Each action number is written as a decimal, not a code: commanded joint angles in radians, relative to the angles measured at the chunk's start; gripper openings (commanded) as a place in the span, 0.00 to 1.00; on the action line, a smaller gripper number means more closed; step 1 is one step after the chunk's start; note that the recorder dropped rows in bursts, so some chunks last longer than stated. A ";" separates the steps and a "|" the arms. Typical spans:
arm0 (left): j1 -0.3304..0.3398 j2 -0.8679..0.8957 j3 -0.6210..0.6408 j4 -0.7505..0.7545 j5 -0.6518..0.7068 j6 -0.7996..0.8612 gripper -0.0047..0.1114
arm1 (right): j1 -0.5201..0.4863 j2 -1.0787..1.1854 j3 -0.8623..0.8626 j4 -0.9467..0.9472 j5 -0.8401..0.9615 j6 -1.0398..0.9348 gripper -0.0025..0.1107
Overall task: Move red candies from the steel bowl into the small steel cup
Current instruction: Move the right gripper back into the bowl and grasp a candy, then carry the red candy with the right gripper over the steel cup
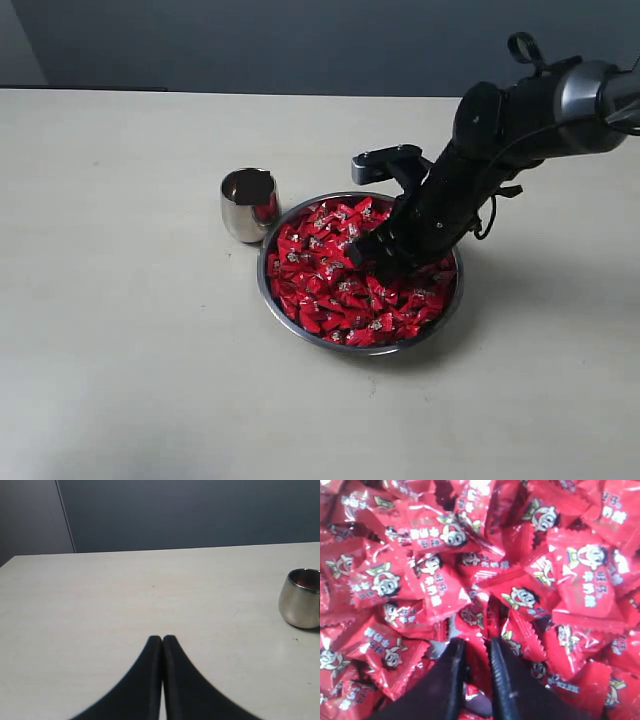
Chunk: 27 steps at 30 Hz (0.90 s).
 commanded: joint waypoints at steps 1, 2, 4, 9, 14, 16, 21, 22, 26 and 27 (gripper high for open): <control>0.001 -0.004 0.004 -0.001 -0.002 -0.001 0.04 | 0.000 -0.002 -0.011 -0.009 0.001 -0.001 0.02; 0.001 -0.004 0.004 -0.001 -0.002 -0.001 0.04 | 0.000 -0.005 -0.013 -0.009 0.003 -0.001 0.02; 0.001 -0.004 0.004 -0.001 -0.002 -0.001 0.04 | 0.000 -0.032 -0.036 -0.011 0.012 -0.001 0.02; 0.001 -0.004 0.004 -0.001 -0.002 -0.001 0.04 | 0.000 -0.079 -0.095 -0.023 0.033 0.006 0.02; 0.001 -0.004 0.004 -0.001 -0.002 -0.001 0.04 | 0.000 -0.142 -0.163 -0.139 0.014 0.108 0.02; 0.001 -0.004 0.004 -0.001 -0.002 -0.001 0.04 | 0.000 -0.152 -0.177 -0.141 -0.003 0.113 0.02; 0.001 -0.004 0.004 -0.001 -0.002 -0.001 0.04 | 0.000 -0.159 -0.207 -0.123 -0.085 0.121 0.02; 0.001 -0.004 0.004 -0.001 -0.002 -0.001 0.04 | 0.000 -0.159 -0.209 -0.110 -0.115 0.121 0.02; 0.001 -0.004 0.004 -0.001 -0.002 -0.001 0.04 | 0.000 -0.152 -0.211 -0.056 -0.246 0.098 0.02; 0.001 -0.004 0.004 -0.001 -0.002 -0.001 0.04 | 0.000 -0.146 -0.218 -0.030 -0.252 0.070 0.02</control>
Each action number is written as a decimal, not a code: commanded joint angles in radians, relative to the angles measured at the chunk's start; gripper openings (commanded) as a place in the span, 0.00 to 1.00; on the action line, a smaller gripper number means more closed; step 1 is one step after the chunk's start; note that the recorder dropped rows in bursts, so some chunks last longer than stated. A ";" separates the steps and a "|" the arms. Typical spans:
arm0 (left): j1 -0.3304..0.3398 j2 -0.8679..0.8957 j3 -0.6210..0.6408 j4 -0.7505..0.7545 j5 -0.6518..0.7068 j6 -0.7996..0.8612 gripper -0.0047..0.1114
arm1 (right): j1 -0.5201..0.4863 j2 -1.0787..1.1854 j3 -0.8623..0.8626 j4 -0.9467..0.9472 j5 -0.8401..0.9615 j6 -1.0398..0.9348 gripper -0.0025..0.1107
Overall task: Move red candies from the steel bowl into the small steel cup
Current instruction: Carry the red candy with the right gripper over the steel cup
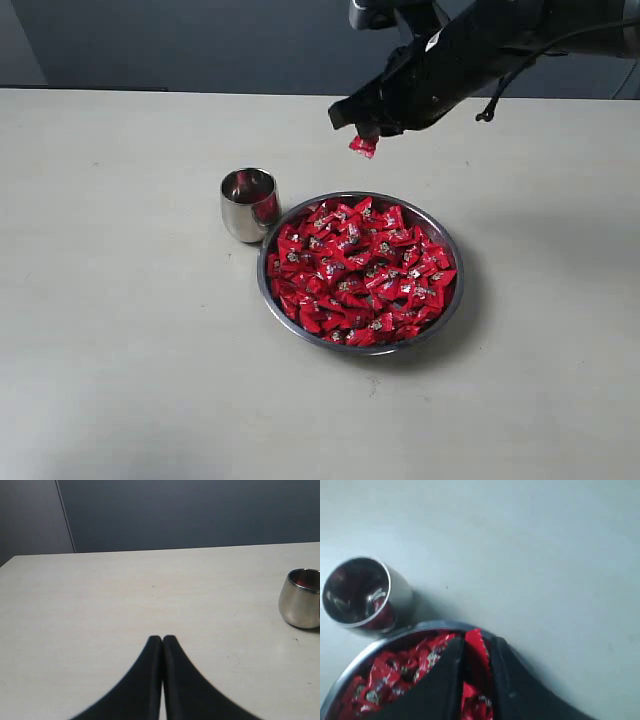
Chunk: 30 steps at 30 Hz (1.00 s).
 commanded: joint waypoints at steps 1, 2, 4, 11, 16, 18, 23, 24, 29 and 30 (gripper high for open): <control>0.001 -0.004 0.004 -0.001 -0.002 -0.001 0.04 | -0.002 0.020 -0.033 0.085 -0.085 -0.087 0.02; 0.001 -0.004 0.004 -0.001 -0.002 -0.001 0.04 | -0.002 0.039 -0.055 0.117 -0.062 -0.131 0.02; 0.001 -0.004 0.004 -0.001 -0.002 -0.001 0.04 | -0.002 0.079 -0.100 0.173 -0.021 -0.191 0.02; 0.001 -0.004 0.004 -0.001 -0.002 -0.001 0.04 | 0.038 0.223 -0.299 0.231 0.083 -0.273 0.02; 0.001 -0.004 0.004 -0.001 -0.002 -0.001 0.04 | 0.084 0.323 -0.428 0.212 0.160 -0.275 0.02; 0.001 -0.004 0.004 -0.001 -0.002 -0.001 0.04 | 0.103 0.357 -0.471 0.212 0.192 -0.275 0.02; 0.001 -0.004 0.004 -0.001 -0.002 -0.001 0.04 | 0.137 0.399 -0.526 0.180 0.238 -0.273 0.02; 0.001 -0.004 0.004 -0.001 -0.002 -0.001 0.04 | 0.142 0.404 -0.530 0.175 0.244 -0.273 0.02; 0.001 -0.004 0.004 -0.001 -0.002 -0.001 0.04 | 0.154 0.411 -0.530 0.137 0.261 -0.273 0.02; 0.001 -0.004 0.004 -0.001 -0.002 -0.001 0.04 | 0.154 0.411 -0.530 0.137 0.263 -0.270 0.02</control>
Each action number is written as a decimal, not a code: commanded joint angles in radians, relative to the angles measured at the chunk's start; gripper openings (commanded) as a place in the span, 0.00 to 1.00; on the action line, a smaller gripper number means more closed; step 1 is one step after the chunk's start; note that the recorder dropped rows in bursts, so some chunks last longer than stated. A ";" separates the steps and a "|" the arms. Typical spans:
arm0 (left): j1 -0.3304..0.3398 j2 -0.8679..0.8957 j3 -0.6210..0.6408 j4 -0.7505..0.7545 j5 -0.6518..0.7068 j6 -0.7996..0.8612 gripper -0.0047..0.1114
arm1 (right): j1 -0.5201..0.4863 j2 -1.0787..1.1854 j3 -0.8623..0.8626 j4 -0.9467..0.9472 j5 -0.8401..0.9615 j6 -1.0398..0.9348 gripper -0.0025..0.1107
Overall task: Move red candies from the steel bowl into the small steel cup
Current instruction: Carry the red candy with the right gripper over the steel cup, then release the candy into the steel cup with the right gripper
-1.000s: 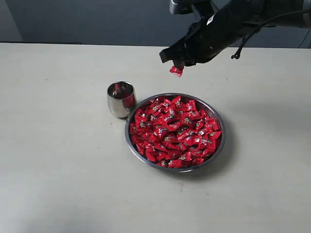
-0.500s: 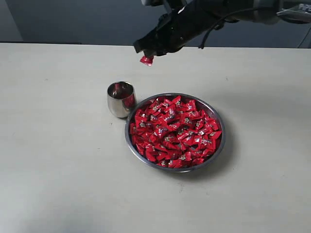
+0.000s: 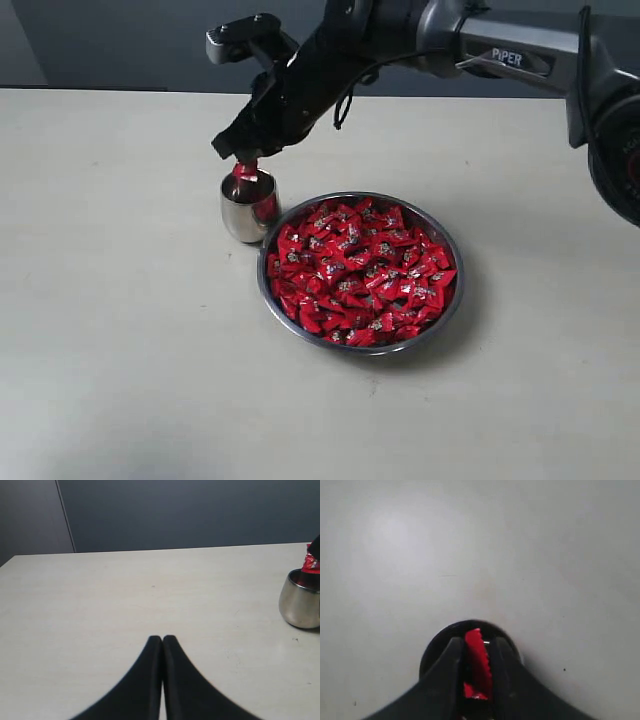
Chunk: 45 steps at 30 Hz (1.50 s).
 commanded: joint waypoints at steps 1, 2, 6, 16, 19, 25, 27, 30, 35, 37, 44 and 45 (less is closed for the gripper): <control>0.001 -0.004 0.004 -0.001 -0.002 -0.001 0.04 | 0.004 0.002 -0.008 -0.025 0.014 -0.004 0.02; 0.001 -0.004 0.004 -0.001 -0.002 -0.001 0.04 | 0.006 0.002 -0.008 -0.025 0.022 -0.004 0.02; 0.001 -0.004 0.004 -0.001 -0.002 -0.001 0.04 | 0.009 0.008 -0.008 -0.030 0.043 -0.004 0.02; 0.001 -0.004 0.004 -0.001 -0.002 -0.001 0.04 | 0.009 0.008 -0.011 -0.032 0.035 0.000 0.15; 0.001 -0.004 0.004 -0.001 -0.002 -0.001 0.04 | 0.009 0.008 -0.011 -0.032 0.031 0.000 0.30; 0.001 -0.004 0.004 -0.001 -0.002 -0.001 0.04 | 0.009 0.008 -0.011 -0.032 0.031 0.004 0.32; 0.001 -0.004 0.004 -0.001 -0.002 -0.001 0.04 | 0.009 0.008 -0.011 -0.032 0.033 0.008 0.32; 0.001 -0.004 0.004 -0.001 -0.002 -0.001 0.04 | 0.009 0.008 -0.011 -0.032 0.043 0.008 0.32; 0.001 -0.004 0.004 -0.001 -0.002 -0.001 0.04 | 0.009 0.006 -0.011 -0.032 0.062 0.015 0.32; 0.001 -0.004 0.004 -0.001 -0.002 -0.001 0.04 | 0.009 0.004 -0.011 -0.032 0.063 0.019 0.32; 0.001 -0.004 0.004 -0.001 -0.002 -0.001 0.04 | 0.009 -0.029 -0.013 -0.046 0.053 0.019 0.02; 0.001 -0.004 0.004 -0.001 -0.002 -0.001 0.04 | 0.009 -0.032 -0.013 -0.057 0.051 0.019 0.02</control>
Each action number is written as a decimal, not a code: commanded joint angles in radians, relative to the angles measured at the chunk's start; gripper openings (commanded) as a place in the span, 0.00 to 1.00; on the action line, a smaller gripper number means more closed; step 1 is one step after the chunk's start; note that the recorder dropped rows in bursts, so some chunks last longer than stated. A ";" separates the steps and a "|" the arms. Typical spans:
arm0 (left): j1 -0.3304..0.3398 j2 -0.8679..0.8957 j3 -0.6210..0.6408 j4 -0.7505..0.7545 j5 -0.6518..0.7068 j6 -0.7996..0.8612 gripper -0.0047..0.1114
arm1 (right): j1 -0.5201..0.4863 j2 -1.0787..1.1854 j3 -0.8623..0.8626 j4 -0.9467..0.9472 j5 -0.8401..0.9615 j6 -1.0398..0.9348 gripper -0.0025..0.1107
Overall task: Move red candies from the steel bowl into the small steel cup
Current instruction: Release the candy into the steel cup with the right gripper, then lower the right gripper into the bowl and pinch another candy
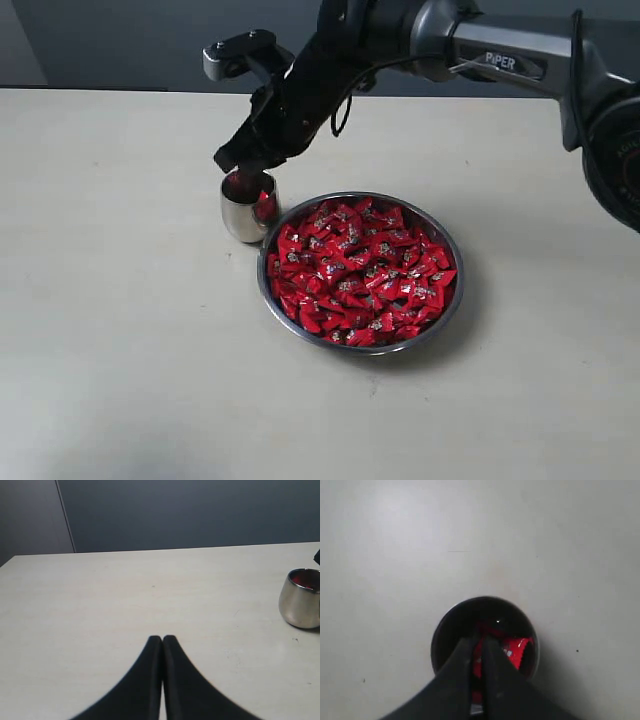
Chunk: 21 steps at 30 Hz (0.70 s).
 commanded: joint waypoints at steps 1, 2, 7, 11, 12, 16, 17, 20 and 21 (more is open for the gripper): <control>0.001 -0.004 0.004 -0.001 -0.002 -0.001 0.04 | -0.002 -0.039 -0.011 -0.041 -0.012 0.007 0.02; 0.001 -0.004 0.004 -0.001 -0.002 -0.001 0.04 | -0.002 -0.044 -0.011 -0.059 -0.018 0.021 0.02; 0.001 -0.004 0.004 -0.001 -0.002 -0.001 0.04 | -0.002 -0.084 0.000 -0.142 -0.079 0.122 0.02; 0.001 -0.004 0.004 -0.001 -0.002 -0.001 0.04 | -0.006 -0.160 0.092 -0.119 -0.203 0.129 0.02; 0.001 -0.004 0.004 -0.001 -0.002 -0.001 0.04 | -0.008 -0.186 0.134 -0.119 -0.240 0.129 0.02; 0.001 -0.004 0.004 -0.001 -0.002 -0.001 0.04 | -0.033 -0.287 0.343 -0.124 -0.370 0.131 0.02; 0.001 -0.004 0.004 -0.001 -0.002 -0.001 0.04 | -0.043 -0.308 0.386 -0.122 -0.392 0.131 0.02; 0.001 -0.004 0.004 -0.001 -0.002 -0.001 0.04 | -0.084 -0.383 0.529 -0.120 -0.456 0.131 0.02; 0.001 -0.004 0.004 -0.001 -0.002 -0.001 0.04 | -0.101 -0.417 0.584 -0.120 -0.471 0.131 0.02</control>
